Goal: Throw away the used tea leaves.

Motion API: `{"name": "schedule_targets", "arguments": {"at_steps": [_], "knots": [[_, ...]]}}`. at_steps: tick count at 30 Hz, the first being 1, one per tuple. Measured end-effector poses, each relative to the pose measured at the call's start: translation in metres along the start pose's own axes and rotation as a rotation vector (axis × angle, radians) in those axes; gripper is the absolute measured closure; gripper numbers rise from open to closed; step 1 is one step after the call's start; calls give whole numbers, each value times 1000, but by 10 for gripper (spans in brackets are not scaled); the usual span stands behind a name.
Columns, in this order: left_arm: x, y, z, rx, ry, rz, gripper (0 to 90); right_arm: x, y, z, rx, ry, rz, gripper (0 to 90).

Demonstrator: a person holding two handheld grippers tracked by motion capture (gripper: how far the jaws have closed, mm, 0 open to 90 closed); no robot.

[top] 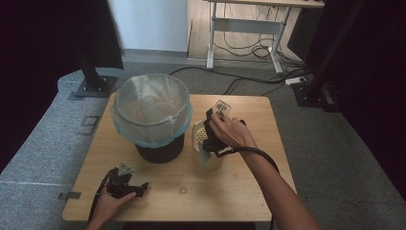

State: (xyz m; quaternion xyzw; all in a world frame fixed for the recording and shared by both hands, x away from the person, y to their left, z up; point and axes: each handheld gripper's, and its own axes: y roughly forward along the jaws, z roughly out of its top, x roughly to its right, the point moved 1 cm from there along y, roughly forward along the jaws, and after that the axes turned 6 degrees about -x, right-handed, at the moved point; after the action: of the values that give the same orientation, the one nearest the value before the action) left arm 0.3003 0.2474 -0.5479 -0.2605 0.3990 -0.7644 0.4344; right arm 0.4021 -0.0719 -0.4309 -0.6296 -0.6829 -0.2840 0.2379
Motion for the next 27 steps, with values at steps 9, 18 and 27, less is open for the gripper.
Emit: {"name": "schedule_targets", "arguments": {"at_steps": [9, 18, 27], "knots": [[0, 0, 0, 0, 0, -1, 79, 1, -3, -4, -11, -26, -13, 430], [-1, 0, 0, 0, 1, -2, 79, 0, 1, -2, -13, -16, -16, 429], [0, 0, 0, -2, -1, 5, 73, 8, -2, -1, -13, -143, -42, 434]]}}
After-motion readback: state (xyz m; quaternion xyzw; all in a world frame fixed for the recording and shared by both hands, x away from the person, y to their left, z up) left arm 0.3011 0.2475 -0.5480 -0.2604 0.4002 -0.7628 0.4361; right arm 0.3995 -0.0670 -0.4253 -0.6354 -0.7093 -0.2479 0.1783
